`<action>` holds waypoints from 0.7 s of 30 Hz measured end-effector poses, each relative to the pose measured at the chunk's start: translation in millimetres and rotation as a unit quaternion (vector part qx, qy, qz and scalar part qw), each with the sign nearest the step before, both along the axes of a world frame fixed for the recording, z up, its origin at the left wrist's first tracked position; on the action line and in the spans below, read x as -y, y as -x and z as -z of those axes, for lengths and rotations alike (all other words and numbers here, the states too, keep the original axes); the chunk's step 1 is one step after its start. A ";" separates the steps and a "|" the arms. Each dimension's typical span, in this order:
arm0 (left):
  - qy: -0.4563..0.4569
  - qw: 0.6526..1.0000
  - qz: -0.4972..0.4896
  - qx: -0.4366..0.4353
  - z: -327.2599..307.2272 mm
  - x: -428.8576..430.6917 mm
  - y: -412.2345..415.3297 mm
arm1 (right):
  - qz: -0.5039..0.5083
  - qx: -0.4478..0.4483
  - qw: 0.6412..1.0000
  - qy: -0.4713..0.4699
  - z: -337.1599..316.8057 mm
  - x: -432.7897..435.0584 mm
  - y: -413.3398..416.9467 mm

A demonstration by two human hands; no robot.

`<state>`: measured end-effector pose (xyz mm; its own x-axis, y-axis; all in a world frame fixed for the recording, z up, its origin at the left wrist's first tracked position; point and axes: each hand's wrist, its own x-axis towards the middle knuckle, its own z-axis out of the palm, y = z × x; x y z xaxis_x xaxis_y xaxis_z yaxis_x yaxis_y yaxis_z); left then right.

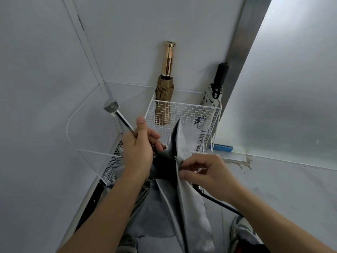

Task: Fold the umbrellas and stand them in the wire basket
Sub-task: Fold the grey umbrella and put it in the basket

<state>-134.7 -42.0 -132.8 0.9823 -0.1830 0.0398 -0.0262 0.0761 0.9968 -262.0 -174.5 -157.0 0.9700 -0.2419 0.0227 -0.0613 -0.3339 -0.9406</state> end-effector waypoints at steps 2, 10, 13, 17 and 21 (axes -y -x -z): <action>0.011 1.000 -0.005 -0.016 -1.3 2.2 1.7 | 0.022 0.001 1.000 0.017 6.2 -4.7 -3.0; 0.060 0.997 0.045 -0.029 -7.7 15.7 20.5 | 0.141 -0.023 0.986 0.080 22.2 -16.9 -16.8; 0.053 0.998 0.008 -0.032 -6.8 14.1 13.5 | 0.117 -0.034 0.990 0.074 19.2 -17.1 -16.5; 0.046 0.997 -0.062 -0.030 -1.7 9.2 3.7 | 0.089 0.016 0.995 0.041 3.4 -20.1 -8.6; 0.031 0.994 -0.104 -0.015 3.9 5.5 -6.3 | 0.000 -0.067 0.983 0.171 -16.5 -30.9 6.6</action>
